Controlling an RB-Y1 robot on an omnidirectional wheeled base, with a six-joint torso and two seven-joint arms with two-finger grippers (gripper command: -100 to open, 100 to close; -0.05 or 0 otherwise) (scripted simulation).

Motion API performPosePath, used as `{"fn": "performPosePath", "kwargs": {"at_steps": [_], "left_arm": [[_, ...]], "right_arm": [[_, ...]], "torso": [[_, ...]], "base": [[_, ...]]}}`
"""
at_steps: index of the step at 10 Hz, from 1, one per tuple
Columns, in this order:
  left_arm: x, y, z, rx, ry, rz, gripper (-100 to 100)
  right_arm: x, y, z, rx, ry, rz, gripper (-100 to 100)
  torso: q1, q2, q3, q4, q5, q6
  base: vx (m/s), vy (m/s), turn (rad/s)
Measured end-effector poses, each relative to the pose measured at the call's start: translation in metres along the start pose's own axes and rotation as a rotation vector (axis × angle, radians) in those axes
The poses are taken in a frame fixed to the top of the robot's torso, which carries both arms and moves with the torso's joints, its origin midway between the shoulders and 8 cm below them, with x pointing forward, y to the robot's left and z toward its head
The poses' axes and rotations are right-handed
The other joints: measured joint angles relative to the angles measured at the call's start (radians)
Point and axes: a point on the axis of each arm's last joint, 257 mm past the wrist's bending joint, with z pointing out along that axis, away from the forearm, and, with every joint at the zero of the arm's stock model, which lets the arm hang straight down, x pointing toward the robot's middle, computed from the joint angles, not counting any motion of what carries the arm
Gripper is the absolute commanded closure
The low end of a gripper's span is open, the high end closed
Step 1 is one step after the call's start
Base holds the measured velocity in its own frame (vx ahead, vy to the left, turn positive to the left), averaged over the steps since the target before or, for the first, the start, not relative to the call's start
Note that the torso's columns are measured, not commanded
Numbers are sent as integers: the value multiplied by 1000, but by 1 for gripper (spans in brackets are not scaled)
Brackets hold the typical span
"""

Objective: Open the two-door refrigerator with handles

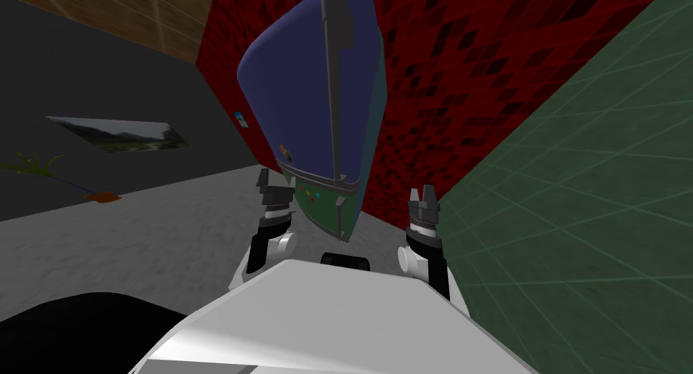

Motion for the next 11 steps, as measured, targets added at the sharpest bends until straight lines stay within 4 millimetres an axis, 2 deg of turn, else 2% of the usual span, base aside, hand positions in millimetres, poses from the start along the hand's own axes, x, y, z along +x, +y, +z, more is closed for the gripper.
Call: {"fn": "performPosePath", "kwargs": {"at_steps": [2,9,10,11], "left_arm": [[0,0,0,0,0,0,0],[0,0,0,0,0,0,0],[0,0,0,0,0,0,-100],[4,0,2,-2,23,1,-100]], "right_arm": [[0,0,0,0,0,0,0],[0,0,0,0,0,0,0],[0,0,0,0,0,0,0],[0,0,0,0,0,0,0]], "torso": [[0,104,-209,105,0,0],[0,618,-1234,617,0,0],[0,691,-1382,691,0,0],[0,725,-1451,724,0,0]], "base": [[0,0,0],[0,0,0],[18,-11,44],[26,-27,72]]}}
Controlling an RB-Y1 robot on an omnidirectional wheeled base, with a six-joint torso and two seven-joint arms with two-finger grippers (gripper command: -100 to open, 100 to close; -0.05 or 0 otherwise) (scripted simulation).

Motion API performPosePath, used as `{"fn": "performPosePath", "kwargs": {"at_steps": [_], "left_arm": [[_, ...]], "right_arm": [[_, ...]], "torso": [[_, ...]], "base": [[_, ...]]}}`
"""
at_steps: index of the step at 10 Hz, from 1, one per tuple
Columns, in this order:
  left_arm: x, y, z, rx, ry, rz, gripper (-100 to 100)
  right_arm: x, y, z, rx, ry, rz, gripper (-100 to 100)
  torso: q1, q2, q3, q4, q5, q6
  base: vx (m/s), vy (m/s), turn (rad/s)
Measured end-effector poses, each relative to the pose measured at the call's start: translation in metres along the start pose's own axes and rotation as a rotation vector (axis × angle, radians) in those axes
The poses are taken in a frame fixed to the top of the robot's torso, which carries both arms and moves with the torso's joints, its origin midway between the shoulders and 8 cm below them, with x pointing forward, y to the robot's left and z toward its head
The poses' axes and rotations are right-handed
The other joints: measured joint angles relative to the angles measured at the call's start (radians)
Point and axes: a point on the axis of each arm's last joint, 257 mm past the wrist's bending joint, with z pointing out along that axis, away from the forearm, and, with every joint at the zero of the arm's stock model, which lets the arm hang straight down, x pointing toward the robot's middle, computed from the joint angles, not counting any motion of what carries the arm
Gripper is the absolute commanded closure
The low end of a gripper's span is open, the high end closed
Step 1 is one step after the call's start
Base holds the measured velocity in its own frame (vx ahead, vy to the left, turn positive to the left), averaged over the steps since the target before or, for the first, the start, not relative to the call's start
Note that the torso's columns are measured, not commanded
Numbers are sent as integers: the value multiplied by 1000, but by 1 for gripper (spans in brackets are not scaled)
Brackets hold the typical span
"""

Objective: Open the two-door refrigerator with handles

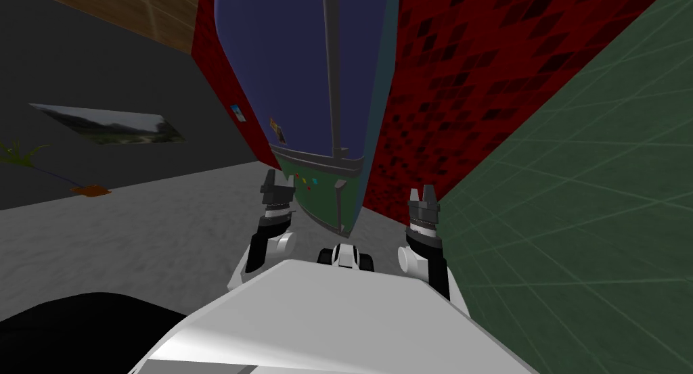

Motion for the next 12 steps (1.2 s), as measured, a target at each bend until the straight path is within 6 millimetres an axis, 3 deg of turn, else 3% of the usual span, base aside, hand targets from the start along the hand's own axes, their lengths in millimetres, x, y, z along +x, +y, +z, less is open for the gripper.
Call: {"fn": "performPosePath", "kwargs": {"at_steps": [5,12], "left_arm": [[27,6,23,-35,120,-39,-100],[50,18,52,-108,170,-130,-100]], "right_arm": [[0,0,0,0,0,0,0],[0,0,0,0,0,0,0]], "torso": [[0,13,-25,14,0,0],[1,13,-25,14,0,0]], "base": [[45,-45,106],[36,-45,97]]}}
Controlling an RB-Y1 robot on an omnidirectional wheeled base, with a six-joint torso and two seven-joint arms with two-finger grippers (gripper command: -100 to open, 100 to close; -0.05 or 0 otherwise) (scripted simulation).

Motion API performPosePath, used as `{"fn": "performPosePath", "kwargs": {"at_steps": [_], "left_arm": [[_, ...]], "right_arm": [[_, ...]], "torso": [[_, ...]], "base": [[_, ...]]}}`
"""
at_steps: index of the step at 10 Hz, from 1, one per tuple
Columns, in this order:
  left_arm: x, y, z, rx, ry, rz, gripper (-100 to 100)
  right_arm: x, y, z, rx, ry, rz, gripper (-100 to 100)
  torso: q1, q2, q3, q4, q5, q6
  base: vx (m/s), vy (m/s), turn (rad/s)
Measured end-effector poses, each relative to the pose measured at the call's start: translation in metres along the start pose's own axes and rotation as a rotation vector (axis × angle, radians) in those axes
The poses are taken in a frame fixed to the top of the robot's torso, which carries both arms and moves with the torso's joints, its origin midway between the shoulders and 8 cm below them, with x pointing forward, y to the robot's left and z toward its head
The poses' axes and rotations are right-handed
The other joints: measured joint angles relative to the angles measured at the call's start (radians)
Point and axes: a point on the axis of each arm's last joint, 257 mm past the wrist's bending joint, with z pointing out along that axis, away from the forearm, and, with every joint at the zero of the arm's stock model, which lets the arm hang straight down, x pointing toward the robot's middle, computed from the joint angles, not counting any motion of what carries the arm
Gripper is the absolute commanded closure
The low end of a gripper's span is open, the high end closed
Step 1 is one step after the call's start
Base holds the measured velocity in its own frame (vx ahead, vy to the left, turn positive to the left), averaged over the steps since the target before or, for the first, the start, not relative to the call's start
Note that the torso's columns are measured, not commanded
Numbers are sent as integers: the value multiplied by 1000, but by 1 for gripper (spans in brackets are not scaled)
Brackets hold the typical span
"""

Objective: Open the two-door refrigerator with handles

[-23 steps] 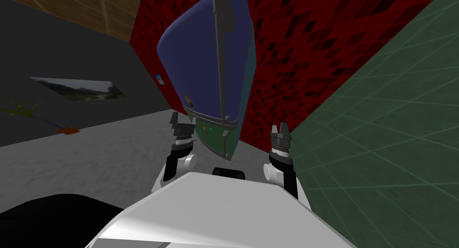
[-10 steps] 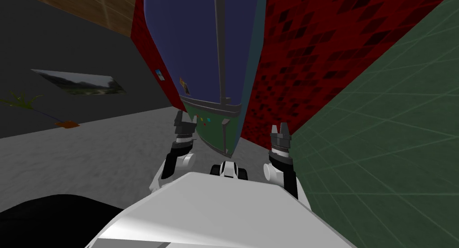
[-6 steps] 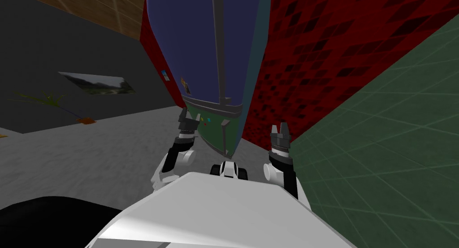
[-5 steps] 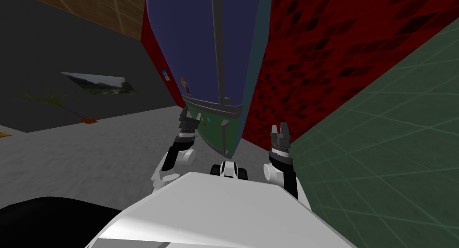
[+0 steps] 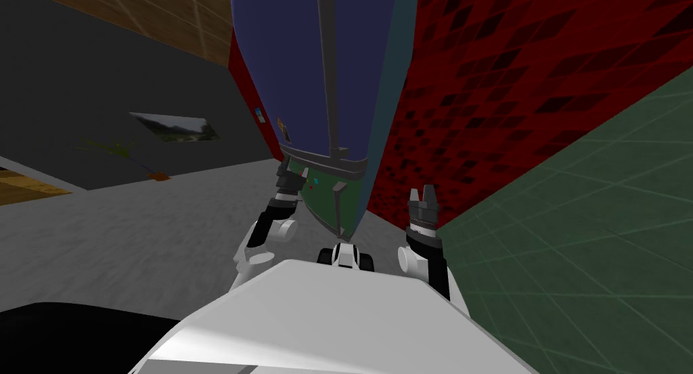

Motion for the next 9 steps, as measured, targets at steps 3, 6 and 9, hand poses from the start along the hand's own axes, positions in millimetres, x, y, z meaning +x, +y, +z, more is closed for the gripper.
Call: {"fn": "performPosePath", "kwargs": {"at_steps": [3,6,9], "left_arm": [[6,5,11,-31,7,-42,-100],[15,9,25,-58,16,-94,-100],[20,16,35,-95,20,-140,-100]], "right_arm": [[0,0,0,0,0,0,0],[0,0,0,0,0,0,0],[0,0,0,0,0,0,0]], "torso": [[0,1,0,0,0,0],[0,0,0,0,0,0],[0,0,0,0,0,0]], "base": [[31,-52,113],[29,-44,93],[25,-37,69]]}}
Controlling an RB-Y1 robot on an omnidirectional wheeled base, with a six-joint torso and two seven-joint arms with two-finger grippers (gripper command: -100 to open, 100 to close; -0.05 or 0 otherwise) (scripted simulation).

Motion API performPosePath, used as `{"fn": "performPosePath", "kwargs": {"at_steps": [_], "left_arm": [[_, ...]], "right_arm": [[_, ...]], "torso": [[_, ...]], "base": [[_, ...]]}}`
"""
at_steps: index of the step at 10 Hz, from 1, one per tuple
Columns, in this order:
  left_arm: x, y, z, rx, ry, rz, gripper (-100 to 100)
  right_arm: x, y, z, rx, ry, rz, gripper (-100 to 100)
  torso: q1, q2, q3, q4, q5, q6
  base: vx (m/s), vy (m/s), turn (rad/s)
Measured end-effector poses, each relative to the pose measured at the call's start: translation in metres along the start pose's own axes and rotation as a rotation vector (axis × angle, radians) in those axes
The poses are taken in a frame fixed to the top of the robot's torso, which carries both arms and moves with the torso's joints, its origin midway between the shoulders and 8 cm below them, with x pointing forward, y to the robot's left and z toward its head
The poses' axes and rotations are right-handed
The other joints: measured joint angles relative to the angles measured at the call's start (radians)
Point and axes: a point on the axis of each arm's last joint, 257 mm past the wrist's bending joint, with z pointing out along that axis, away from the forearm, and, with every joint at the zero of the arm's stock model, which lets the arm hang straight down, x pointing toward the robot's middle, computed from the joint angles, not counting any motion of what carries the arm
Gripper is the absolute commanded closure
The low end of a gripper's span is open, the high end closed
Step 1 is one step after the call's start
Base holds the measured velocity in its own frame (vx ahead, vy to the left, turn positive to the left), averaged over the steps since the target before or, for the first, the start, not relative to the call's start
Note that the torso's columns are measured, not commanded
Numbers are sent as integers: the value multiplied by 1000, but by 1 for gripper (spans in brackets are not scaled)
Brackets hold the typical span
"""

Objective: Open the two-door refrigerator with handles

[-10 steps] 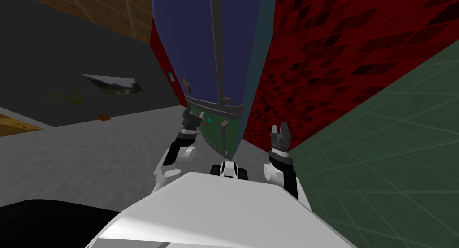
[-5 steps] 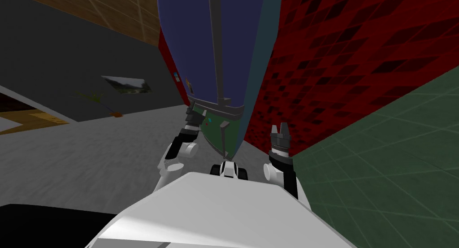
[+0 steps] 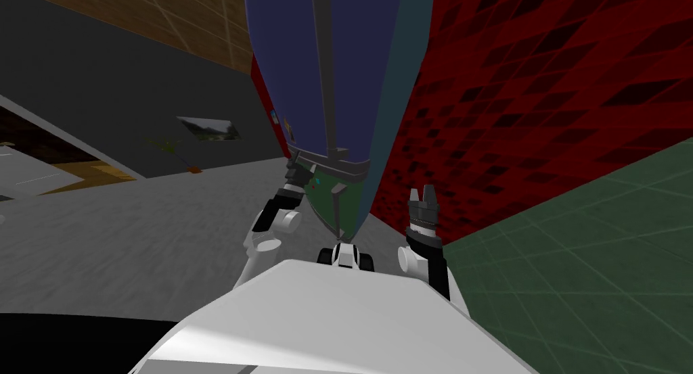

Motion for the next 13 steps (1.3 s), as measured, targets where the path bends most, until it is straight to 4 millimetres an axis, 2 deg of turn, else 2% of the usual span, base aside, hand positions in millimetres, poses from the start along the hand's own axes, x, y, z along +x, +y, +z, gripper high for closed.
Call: {"fn": "performPosePath", "kwargs": {"at_steps": [8,13], "left_arm": [[18,11,29,-89,16,-117,-100],[30,18,39,-153,20,-176,-100]], "right_arm": [[0,0,0,0,0,0,0],[0,0,0,0,0,0,0]], "torso": [[0,0,0,0,0,0],[-1,0,0,0,0,0]], "base": [[21,-43,102],[9,-30,75]]}}
